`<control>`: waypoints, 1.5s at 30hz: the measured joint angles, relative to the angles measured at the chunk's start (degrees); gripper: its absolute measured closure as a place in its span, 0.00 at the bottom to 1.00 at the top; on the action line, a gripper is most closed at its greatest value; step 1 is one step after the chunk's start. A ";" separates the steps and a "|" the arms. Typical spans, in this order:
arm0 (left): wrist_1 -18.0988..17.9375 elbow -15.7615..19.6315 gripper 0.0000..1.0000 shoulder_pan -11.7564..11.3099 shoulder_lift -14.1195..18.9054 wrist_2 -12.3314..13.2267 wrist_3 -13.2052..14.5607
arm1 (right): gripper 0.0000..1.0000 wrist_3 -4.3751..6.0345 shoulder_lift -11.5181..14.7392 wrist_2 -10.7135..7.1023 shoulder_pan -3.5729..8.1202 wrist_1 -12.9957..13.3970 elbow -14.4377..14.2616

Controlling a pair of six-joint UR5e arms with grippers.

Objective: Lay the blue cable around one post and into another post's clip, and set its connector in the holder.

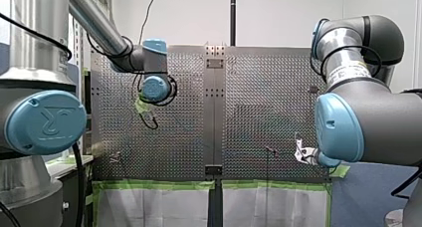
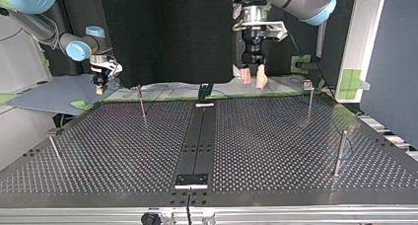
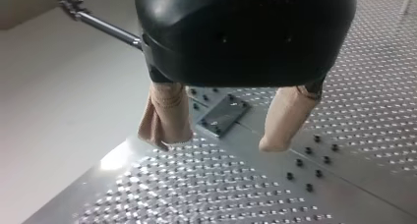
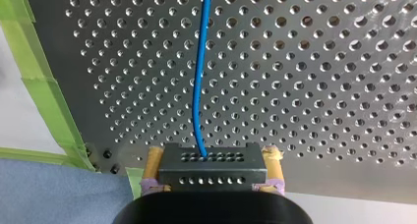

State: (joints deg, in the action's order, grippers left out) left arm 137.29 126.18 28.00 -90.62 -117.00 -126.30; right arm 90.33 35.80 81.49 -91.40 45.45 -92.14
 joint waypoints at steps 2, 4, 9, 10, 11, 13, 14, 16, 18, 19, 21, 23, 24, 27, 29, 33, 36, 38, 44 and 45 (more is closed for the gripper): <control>-0.48 0.94 0.00 -0.95 0.95 0.94 -0.95 | 0.72 0.01 -0.01 0.00 -0.03 0.00 0.00; -1.32 2.13 0.00 -2.12 2.12 2.11 -2.12 | 0.72 0.02 0.00 0.00 -0.10 0.03 0.03; -3.92 4.94 0.00 -4.95 4.96 4.96 -4.95 | 0.72 0.03 0.00 0.00 -0.27 0.02 0.02; -4.40 5.43 0.00 -5.43 5.43 5.43 -5.43 | 0.72 0.02 0.00 0.00 -0.30 0.00 0.03; -4.85 5.89 0.00 -5.89 5.89 5.88 -5.88 | 0.72 0.00 -0.01 0.00 -0.33 -0.02 0.02; -5.85 6.90 0.00 -6.91 6.67 6.91 -6.91 | 0.72 -0.02 -0.01 0.00 -0.42 -0.04 0.03; -6.31 7.24 0.00 -7.35 6.74 7.35 -7.34 | 0.72 -0.03 -0.01 0.00 -0.47 -0.05 0.02; -7.36 7.38 0.00 -8.42 6.35 8.42 -8.42 | 0.72 -0.05 -0.03 -0.01 -0.62 -0.07 0.02; -8.52 6.84 0.00 -9.57 5.50 9.56 -9.56 | 0.72 -0.05 -0.03 0.00 -0.75 -0.08 0.01; -8.99 6.52 0.00 -10.05 5.09 10.02 -10.05 | 0.72 -0.05 -0.03 0.00 -0.80 -0.08 0.01; -10.19 5.53 0.00 -11.23 3.97 10.65 -11.23 | 0.72 -0.06 -0.03 0.00 -0.87 -0.12 0.00; -10.96 4.55 0.00 -12.28 2.95 10.63 -12.24 | 0.72 -0.09 -0.03 -0.01 -0.92 -0.15 0.01; -11.28 3.87 0.00 -12.99 2.25 10.41 -12.74 | 0.72 -0.11 -0.03 -0.01 -0.93 -0.16 0.01; -11.26 2.15 0.00 -14.74 0.51 9.58 -13.71 | 0.72 -0.13 -0.05 -0.01 -0.94 -0.13 0.01; -10.77 1.18 0.00 -15.69 -0.28 8.88 -14.27 | 0.72 -0.14 -0.06 -0.01 -0.94 -0.09 0.02; -8.87 -0.78 0.00 -17.90 0.02 6.85 -14.66 | 0.72 -0.14 -0.06 -0.02 -0.96 -0.01 0.01; -7.24 -1.36 0.00 -19.61 1.09 5.17 -14.13 | 0.72 -0.14 -0.06 -0.03 -0.96 0.05 0.04; -6.60 -1.49 0.00 -20.58 1.54 4.20 -13.82 | 0.72 -0.14 -0.06 -0.05 -0.97 0.07 0.03; -6.22 -1.57 0.00 -23.30 1.02 1.79 -13.15 | 0.72 -0.14 -0.08 -0.05 -1.00 -0.01 0.01; -6.25 -1.58 0.00 -23.80 0.67 1.72 -13.10 | 0.72 -0.15 -0.09 -0.06 -1.00 -0.01 0.00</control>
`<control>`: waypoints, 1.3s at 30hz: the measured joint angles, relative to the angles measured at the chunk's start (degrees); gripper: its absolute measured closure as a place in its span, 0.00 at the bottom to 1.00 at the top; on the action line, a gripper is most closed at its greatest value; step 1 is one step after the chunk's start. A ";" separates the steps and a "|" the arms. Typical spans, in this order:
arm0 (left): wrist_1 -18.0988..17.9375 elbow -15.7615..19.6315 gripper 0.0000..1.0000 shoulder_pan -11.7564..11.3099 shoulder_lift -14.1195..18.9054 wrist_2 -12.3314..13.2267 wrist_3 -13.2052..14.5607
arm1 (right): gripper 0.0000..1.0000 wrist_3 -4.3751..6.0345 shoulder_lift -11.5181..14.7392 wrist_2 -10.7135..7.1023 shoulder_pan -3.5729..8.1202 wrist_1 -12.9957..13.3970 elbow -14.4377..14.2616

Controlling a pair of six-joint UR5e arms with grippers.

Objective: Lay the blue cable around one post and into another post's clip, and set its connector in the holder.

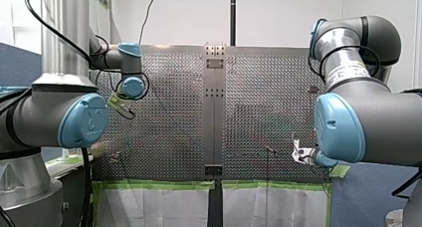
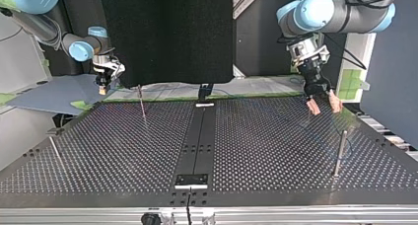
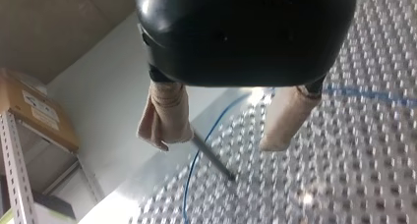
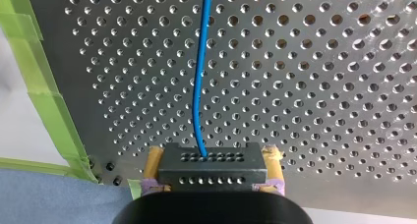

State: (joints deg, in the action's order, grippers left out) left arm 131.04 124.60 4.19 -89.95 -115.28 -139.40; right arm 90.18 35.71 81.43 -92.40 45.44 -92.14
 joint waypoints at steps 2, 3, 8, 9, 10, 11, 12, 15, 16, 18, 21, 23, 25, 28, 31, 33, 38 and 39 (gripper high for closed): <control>-0.03 -0.05 0.00 -0.77 -0.60 0.25 0.01 | 0.72 0.00 0.00 0.00 -0.01 0.00 -0.01; -0.05 -0.16 0.00 -1.28 -1.03 0.56 0.00 | 0.72 0.00 -0.01 0.01 -0.01 0.01 -0.01; -0.17 -1.38 0.00 -3.61 -3.23 2.65 -1.20 | 0.72 0.01 -0.02 0.02 -0.07 0.08 -0.01; -0.23 -1.86 0.00 -4.24 -3.84 3.28 -1.74 | 0.72 0.01 -0.03 0.03 -0.08 0.09 -0.01; -0.26 -2.25 0.00 -4.70 -4.18 3.74 -2.17 | 0.72 0.01 -0.03 0.04 -0.09 0.10 -0.01; -0.27 -2.64 0.00 -5.16 -4.44 4.18 -2.60 | 0.72 0.01 -0.04 0.04 -0.09 0.11 -0.01; -0.23 -3.18 0.00 -5.77 -4.68 4.76 -3.17 | 0.72 0.01 -0.05 0.04 -0.10 0.14 -0.01; 0.29 -4.68 0.00 -7.32 -4.94 5.62 -4.72 | 0.72 0.01 -0.05 0.01 -0.14 0.23 -0.01; 0.47 -5.14 0.00 -7.79 -4.97 5.72 -5.18 | 0.72 0.01 -0.05 -0.02 -0.15 0.26 -0.01; 0.86 -6.19 0.00 -8.83 -5.02 5.88 -6.22 | 0.72 0.01 -0.05 -0.11 -0.18 0.31 -0.01; 1.63 -7.61 0.00 -10.26 -5.05 6.13 -7.64 | 0.72 0.01 -0.05 -0.18 -0.18 0.35 -0.01; 2.01 -8.52 0.00 -11.18 -5.07 6.47 -8.56 | 0.72 0.02 -0.06 -0.20 -0.19 0.36 -0.01; 2.13 -9.59 0.00 -12.27 -5.07 7.07 -9.66 | 0.72 0.04 -0.06 -0.21 -0.19 0.36 -0.01; 1.96 -10.52 0.00 -13.40 -5.08 8.19 -11.14 | 0.72 0.07 -0.06 -0.23 -0.20 0.36 0.01; 1.82 -10.86 0.00 -13.79 -5.09 9.02 -12.53 | 0.72 0.10 -0.06 -0.37 -0.23 0.39 0.02; 1.81 -10.94 0.00 -13.86 -5.09 9.29 -13.53 | 0.72 0.14 -0.06 -0.47 -0.26 0.43 0.03; 1.83 -10.99 0.00 -13.43 -5.09 10.59 -15.55 | 0.72 0.18 -0.06 -0.55 -0.30 0.45 0.03; 1.82 -11.01 0.00 -13.35 -5.09 11.05 -16.06 | 0.72 0.17 -0.06 -0.55 -0.30 0.45 0.02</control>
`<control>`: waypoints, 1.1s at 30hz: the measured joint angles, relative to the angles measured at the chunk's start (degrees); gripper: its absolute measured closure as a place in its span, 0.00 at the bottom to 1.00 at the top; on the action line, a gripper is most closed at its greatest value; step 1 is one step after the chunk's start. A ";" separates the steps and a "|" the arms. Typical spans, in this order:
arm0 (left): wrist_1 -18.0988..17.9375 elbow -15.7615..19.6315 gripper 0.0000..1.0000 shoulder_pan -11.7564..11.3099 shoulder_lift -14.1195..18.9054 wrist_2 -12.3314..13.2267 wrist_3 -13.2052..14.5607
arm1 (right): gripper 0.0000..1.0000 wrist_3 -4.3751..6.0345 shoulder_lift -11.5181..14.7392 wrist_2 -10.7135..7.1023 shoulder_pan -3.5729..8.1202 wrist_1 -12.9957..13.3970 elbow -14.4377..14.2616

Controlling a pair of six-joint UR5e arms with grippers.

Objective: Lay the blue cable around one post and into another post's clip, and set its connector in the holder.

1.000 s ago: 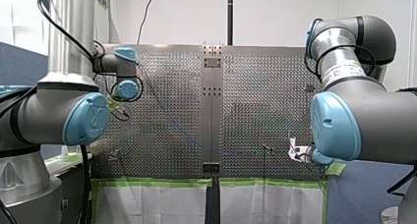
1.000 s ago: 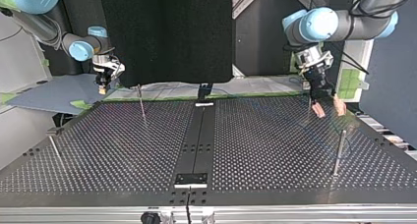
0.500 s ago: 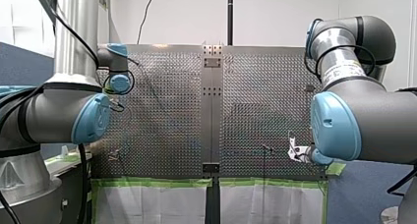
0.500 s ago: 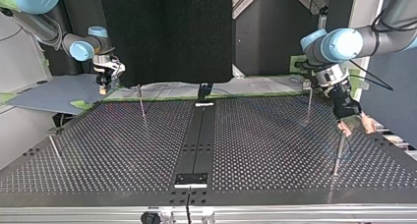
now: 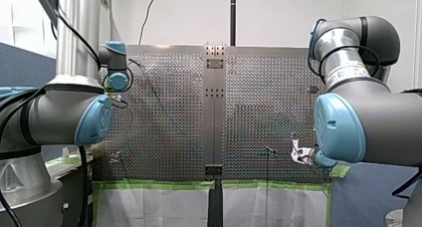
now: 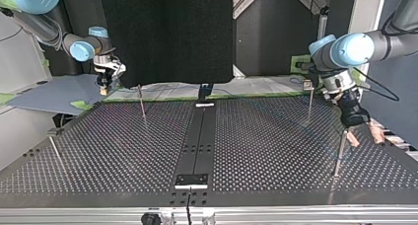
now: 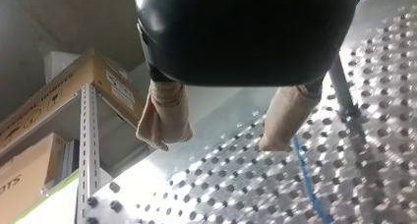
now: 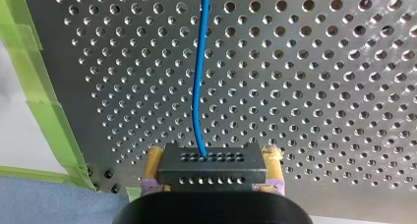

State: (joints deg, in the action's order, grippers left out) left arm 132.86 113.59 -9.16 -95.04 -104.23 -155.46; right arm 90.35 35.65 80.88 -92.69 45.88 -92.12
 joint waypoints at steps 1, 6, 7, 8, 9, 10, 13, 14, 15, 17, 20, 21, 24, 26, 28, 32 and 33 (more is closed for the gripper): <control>-0.01 -0.02 0.00 0.04 0.00 0.36 -0.38 | 0.72 -0.01 0.00 0.00 0.00 -0.01 0.00; 0.05 -0.12 0.00 0.18 -0.02 2.29 -1.66 | 0.72 -0.12 0.00 -0.01 -0.13 -0.13 -0.02; 0.07 -0.12 0.00 0.21 -0.05 2.47 -1.73 | 0.72 -0.13 0.00 -0.01 -0.16 -0.14 -0.02; 0.09 -0.12 0.00 0.22 -0.06 2.61 -1.77 | 0.72 -0.13 0.00 -0.01 -0.19 -0.15 -0.02; 0.18 -0.12 0.00 0.21 -0.05 2.74 -1.81 | 0.72 -0.14 -0.01 -0.01 -0.24 -0.19 -0.03; 0.33 -0.12 0.00 0.22 -0.04 2.80 -1.83 | 0.72 -0.15 -0.02 -0.01 -0.26 -0.20 -0.03; 1.02 -0.08 0.00 0.23 -0.03 2.76 -1.64 | 0.72 -0.15 -0.02 -0.01 -0.31 -0.24 -0.03; 1.18 -0.08 0.00 0.18 -0.05 2.73 -1.42 | 0.72 -0.15 -0.02 -0.01 -0.32 -0.24 -0.03; 1.33 -0.09 0.00 0.13 -0.14 2.71 -1.07 | 0.72 -0.15 -0.02 -0.01 -0.32 -0.25 -0.03; 1.42 -0.12 0.00 0.19 -0.48 2.85 -0.61 | 0.72 -0.16 -0.01 -0.01 -0.33 -0.25 -0.04; 1.41 -0.16 0.00 0.50 -1.53 3.56 0.12 | 0.72 -0.15 -0.01 -0.01 -0.34 -0.26 -0.03; 1.39 -0.16 0.00 0.69 -2.03 3.97 0.43 | 0.72 -0.13 -0.01 -0.01 -0.37 -0.26 -0.03; 1.16 -0.17 0.00 1.18 -3.49 4.62 1.18 | 0.72 -0.09 -0.03 -0.01 -0.41 -0.26 -0.03; 0.98 -0.29 0.00 1.39 -4.39 4.50 1.54 | 0.72 -0.11 -0.04 -0.01 -0.41 -0.25 -0.02; 0.94 -0.68 0.00 1.52 -5.40 3.99 2.03 | 0.72 -0.13 -0.06 -0.01 -0.42 -0.26 -0.02; 1.68 -1.97 0.00 1.58 -6.22 2.96 2.84 | 0.72 -0.15 -0.08 -0.01 -0.43 -0.26 -0.02; 2.05 -2.41 0.00 1.58 -6.30 2.58 2.97 | 0.72 -0.15 -0.11 -0.01 -0.43 -0.26 -0.02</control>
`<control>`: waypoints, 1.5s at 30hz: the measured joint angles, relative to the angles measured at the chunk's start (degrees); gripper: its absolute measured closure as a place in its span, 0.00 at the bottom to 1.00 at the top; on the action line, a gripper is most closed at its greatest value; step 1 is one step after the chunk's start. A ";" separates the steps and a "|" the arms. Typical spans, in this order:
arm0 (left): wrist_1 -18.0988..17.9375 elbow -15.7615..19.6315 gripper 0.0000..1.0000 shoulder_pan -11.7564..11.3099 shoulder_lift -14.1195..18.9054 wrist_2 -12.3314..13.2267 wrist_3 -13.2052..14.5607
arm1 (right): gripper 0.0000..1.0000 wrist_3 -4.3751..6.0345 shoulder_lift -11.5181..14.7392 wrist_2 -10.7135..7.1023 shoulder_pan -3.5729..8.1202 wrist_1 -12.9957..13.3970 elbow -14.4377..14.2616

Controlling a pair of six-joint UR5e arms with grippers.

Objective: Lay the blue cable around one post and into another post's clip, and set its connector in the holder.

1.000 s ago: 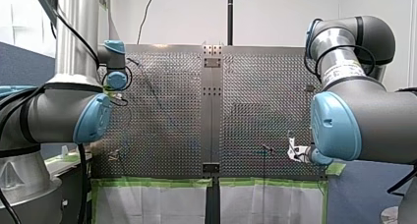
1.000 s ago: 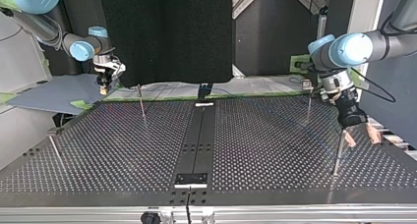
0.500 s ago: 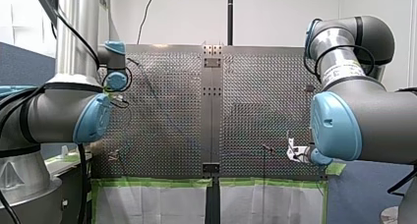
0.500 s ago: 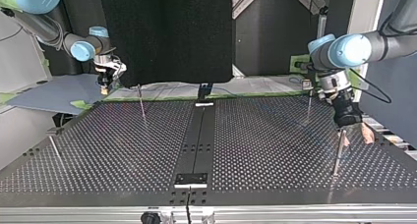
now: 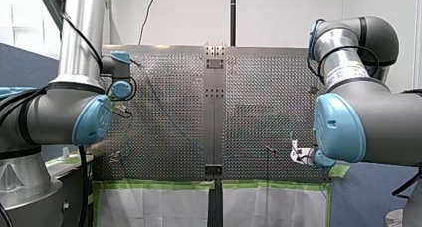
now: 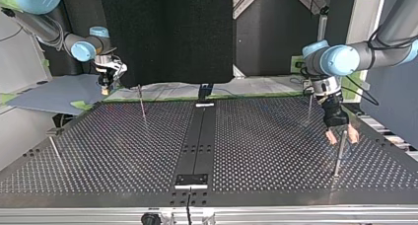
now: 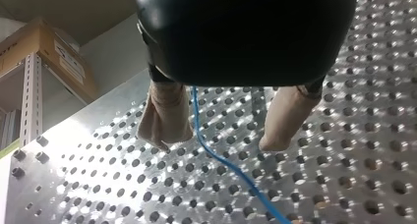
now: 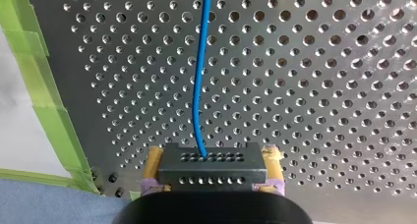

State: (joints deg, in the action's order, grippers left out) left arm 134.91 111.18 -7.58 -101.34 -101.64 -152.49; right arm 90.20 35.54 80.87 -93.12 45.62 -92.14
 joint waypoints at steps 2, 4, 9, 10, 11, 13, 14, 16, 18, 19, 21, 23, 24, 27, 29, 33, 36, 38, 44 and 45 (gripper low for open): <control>0.42 -0.61 0.00 0.00 -0.06 -0.63 0.15 | 0.72 0.00 0.00 0.00 0.00 0.00 0.00; 0.70 -1.18 0.00 0.01 -0.16 -1.27 0.37 | 0.72 0.00 0.00 0.00 0.00 0.00 0.00; 1.20 -2.64 0.00 0.05 -1.19 -1.54 1.23 | 0.72 0.00 0.01 0.00 -0.02 0.00 0.00; 1.22 -2.83 0.00 0.06 -1.43 -1.38 1.29 | 0.72 -0.01 0.01 0.00 -0.03 0.00 0.01; 1.23 -3.00 0.00 0.06 -1.67 -1.17 1.33 | 0.72 -0.01 0.01 0.00 -0.04 -0.01 0.02; 1.28 -3.41 0.00 0.06 -2.28 -0.74 1.38 | 0.72 0.00 0.01 0.00 -0.05 -0.05 0.04; 1.28 -3.57 0.00 0.05 -2.53 -0.61 1.39 | 0.72 0.00 0.02 0.00 -0.06 -0.05 0.04; 1.23 -3.88 0.00 -0.04 -3.01 -0.42 1.40 | 0.72 0.07 0.02 0.01 -0.04 -0.04 0.03; 1.19 -4.10 0.00 -0.16 -3.25 -0.40 1.44 | 0.72 0.09 0.02 0.10 0.03 -0.06 0.11; 1.18 -4.17 0.00 -0.20 -3.31 -0.39 1.48 | 0.72 0.07 0.03 0.19 0.07 -0.07 0.16; 1.17 -4.30 0.00 -0.25 -3.38 -0.39 1.59 | 0.69 -0.04 0.07 0.68 0.21 -0.09 0.23; 1.16 -4.36 0.00 -0.27 -3.37 -0.38 1.71 | 0.69 -0.28 0.12 1.35 0.32 -0.19 0.24; 1.16 -4.38 0.00 -0.28 -3.37 -0.37 1.76 | 0.69 -0.59 0.25 1.85 0.36 -0.34 0.24; 1.15 -4.39 0.00 -0.29 -3.41 -0.31 1.88 | 0.69 -1.28 1.05 2.68 0.36 -1.19 0.21; 1.17 -4.40 0.00 -0.29 -3.39 -0.29 1.91 | 0.69 -1.47 1.77 2.95 0.27 -1.92 0.10; 1.21 -4.41 0.00 -0.16 -3.39 -0.30 1.93 | 0.69 -1.34 3.60 3.20 0.18 -3.61 -0.82; 1.20 -4.41 0.00 -0.08 -3.39 -0.28 1.94 | 0.69 -0.55 5.01 3.23 0.14 -4.62 -1.72; 1.23 -4.40 0.00 -0.06 -3.41 -0.27 1.94 | 0.69 -0.20 5.97 3.25 0.17 -5.44 -2.23; 1.31 -4.39 0.00 -0.03 -3.38 -0.25 1.88 | 0.69 1.71 9.18 3.33 0.37 -6.40 -4.74; 1.32 -4.39 0.00 -0.01 -3.37 -0.21 1.89 | 0.69 2.22 9.75 3.47 0.33 -6.50 -5.23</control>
State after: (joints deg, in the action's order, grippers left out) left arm 136.23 106.79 -7.59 -104.72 -101.86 -150.60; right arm 92.42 45.29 84.34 -92.80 39.12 -97.38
